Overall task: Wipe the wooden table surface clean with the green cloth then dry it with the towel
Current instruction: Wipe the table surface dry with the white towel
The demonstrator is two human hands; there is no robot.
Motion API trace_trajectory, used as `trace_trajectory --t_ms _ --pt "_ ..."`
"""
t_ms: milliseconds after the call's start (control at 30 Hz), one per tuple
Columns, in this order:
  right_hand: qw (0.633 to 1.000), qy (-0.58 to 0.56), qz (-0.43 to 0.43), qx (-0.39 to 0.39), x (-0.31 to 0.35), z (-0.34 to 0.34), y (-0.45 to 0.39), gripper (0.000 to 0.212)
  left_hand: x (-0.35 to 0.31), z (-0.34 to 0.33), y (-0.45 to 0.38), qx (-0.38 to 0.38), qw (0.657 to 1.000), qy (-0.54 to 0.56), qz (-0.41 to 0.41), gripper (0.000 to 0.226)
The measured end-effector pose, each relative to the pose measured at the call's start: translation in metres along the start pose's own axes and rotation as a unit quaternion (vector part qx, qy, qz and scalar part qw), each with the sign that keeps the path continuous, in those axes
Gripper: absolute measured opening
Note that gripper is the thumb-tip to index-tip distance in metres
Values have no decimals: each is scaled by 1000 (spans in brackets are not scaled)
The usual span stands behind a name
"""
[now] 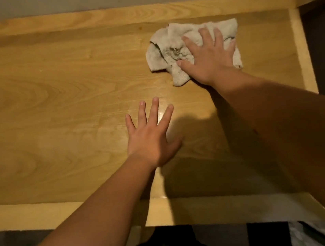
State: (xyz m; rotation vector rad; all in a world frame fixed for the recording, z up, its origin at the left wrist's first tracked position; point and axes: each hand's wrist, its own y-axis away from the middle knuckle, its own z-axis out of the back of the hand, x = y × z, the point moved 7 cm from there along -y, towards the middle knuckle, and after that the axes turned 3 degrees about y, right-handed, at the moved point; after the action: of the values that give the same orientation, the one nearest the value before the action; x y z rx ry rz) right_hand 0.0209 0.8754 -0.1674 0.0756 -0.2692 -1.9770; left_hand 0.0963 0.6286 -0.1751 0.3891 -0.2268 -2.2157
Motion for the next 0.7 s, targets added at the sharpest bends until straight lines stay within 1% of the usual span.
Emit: trace_trajectory --t_ms 133,233,367,433,533,600,700 --pt "1000 5 3 3 -2 -14 76 77 0 -1 0 -3 1000 -1 -2 82" --pt "1000 5 -13 -10 -1 -24 133 76 -2 0 1 -12 1000 2 -4 73" --pt "1000 1 -26 -11 3 -42 204 70 -2 0 0 -24 1000 2 -6 78" --pt "999 -14 -18 -22 7 -47 239 67 -1 -1 -1 -26 1000 -3 -6 79" --pt "998 -25 -7 -60 14 -51 285 65 3 -7 -2 -8 1000 -26 -3 86" --pt "997 -13 9 -78 16 -57 313 65 2 -7 -3 -13 1000 -27 -5 81" --pt "997 6 34 -74 18 -71 341 69 -1 -2 -2 -21 1000 -17 1 75"
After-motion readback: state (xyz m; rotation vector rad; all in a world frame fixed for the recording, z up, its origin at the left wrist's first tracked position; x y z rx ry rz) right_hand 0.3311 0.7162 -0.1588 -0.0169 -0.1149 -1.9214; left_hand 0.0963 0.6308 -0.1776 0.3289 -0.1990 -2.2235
